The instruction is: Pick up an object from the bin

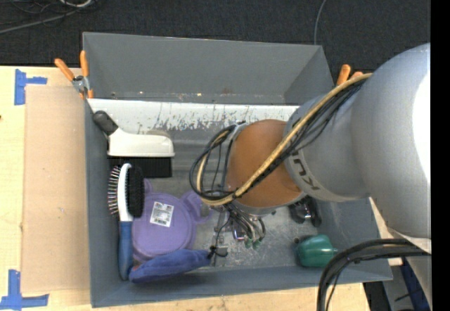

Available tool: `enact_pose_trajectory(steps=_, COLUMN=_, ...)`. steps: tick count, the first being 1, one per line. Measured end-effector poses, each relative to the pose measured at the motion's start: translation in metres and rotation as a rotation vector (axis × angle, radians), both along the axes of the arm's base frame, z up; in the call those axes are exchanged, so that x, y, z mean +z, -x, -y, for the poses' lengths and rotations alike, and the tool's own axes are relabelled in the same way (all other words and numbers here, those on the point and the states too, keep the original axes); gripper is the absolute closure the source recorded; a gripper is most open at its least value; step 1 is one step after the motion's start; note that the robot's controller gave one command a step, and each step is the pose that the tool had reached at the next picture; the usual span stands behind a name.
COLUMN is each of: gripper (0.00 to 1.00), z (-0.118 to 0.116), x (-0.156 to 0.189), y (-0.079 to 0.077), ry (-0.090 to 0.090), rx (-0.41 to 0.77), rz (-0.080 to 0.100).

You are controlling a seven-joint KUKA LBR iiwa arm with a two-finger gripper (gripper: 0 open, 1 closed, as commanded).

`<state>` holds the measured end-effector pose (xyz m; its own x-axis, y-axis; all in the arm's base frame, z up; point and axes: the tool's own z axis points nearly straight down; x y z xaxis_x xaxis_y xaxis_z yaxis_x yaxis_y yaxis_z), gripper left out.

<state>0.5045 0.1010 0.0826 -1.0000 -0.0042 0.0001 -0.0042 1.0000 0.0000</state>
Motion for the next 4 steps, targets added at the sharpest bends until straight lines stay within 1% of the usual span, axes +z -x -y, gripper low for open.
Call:
enact_pose_trajectory(steps=1, gripper=0.0, z=-0.023, x=-0.011, y=0.008, ry=0.008, rx=0.094, rz=-0.008)
enact_pose_trajectory(steps=2, gripper=0.0, z=-0.049, x=-0.013, y=0.003, ry=0.026, rx=0.03, rz=-0.012)
enact_pose_trajectory(steps=3, gripper=0.0, z=-0.069, x=-0.014, y=-0.054, ry=0.027, rx=0.005, rz=-0.023)
enact_pose_trajectory(steps=4, gripper=0.0, z=-0.073, x=-0.011, y=-0.057, ry=0.03, rx=-0.216, rz=-0.007)
